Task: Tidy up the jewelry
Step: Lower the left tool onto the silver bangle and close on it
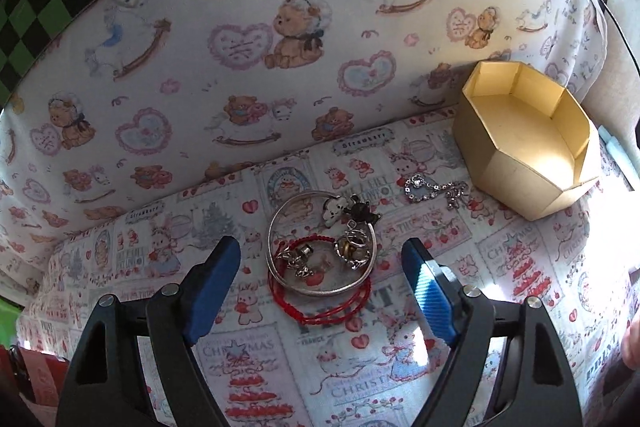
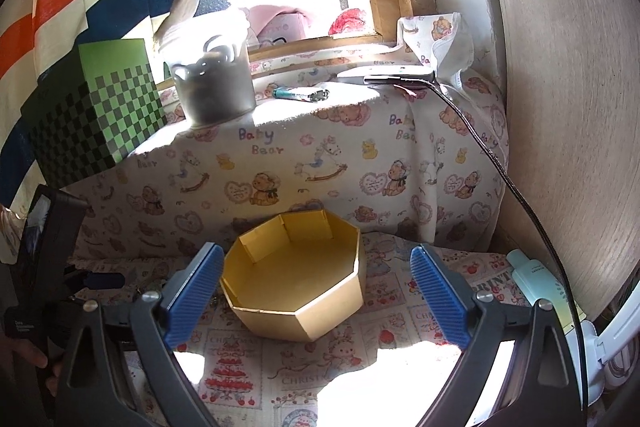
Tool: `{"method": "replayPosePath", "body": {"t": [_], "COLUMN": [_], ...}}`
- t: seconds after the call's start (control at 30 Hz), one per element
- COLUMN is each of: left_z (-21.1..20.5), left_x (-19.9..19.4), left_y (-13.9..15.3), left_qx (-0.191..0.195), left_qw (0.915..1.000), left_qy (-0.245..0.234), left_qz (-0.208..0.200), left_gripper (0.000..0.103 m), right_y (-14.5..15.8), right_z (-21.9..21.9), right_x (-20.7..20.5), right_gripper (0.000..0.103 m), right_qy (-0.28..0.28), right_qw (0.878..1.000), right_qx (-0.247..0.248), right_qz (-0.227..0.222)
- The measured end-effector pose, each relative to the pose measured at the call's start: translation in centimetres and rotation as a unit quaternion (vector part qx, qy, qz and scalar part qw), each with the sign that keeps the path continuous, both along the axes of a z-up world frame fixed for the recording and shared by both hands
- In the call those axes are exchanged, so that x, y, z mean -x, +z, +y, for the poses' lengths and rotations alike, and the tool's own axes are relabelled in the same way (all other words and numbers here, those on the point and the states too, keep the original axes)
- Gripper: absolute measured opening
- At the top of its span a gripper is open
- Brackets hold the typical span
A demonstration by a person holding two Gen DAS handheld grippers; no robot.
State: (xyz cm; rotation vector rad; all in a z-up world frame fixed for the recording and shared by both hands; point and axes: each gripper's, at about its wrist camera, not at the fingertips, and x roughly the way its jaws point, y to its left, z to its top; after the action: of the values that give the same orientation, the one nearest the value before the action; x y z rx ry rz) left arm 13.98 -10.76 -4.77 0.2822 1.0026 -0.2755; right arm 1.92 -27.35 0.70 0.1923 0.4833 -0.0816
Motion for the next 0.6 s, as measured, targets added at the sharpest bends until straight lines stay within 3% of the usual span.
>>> {"method": "replayPosePath", "body": {"t": [0.13,0.23,0.3,0.37,0.5,0.6], "left_z": [-0.2,0.8,1.1,1.2,1.8,2.9], "left_x": [-2.2,-3.4,-3.8,-3.8,-3.3,-0.3], "left_y": [-0.6,-0.8,-0.5,-0.1,0.5,1.3], "left_qx": [0.006,0.059,0.066,0.065,0.085,0.085], "left_qw": [0.9997,0.9968,0.9962,0.9965,0.9955,0.9961], "left_qy": [0.021,0.031,0.035,0.034,0.022,0.025], "left_qz": [0.006,0.044,0.044,0.040,0.034,0.001], "left_gripper": [0.079,0.074,0.068,0.061,0.060,0.060], "right_y": [-0.1,0.0,0.0,0.0,0.2,0.2], "right_z": [-0.1,-0.2,-0.2,-0.2,-0.1,-0.1], "right_x": [-0.3,-0.4,-0.4,-0.4,-0.2,-0.1], "right_gripper": [0.094,0.094,0.094,0.094,0.094,0.094], "right_qy": [-0.003,-0.003,-0.003,0.001,0.003,0.008], "right_qw": [1.000,1.000,1.000,1.000,1.000,1.000], "right_qx": [0.010,0.015,0.013,0.012,0.013,0.010], "right_qz": [0.005,0.008,0.010,0.009,0.004,0.001]}}
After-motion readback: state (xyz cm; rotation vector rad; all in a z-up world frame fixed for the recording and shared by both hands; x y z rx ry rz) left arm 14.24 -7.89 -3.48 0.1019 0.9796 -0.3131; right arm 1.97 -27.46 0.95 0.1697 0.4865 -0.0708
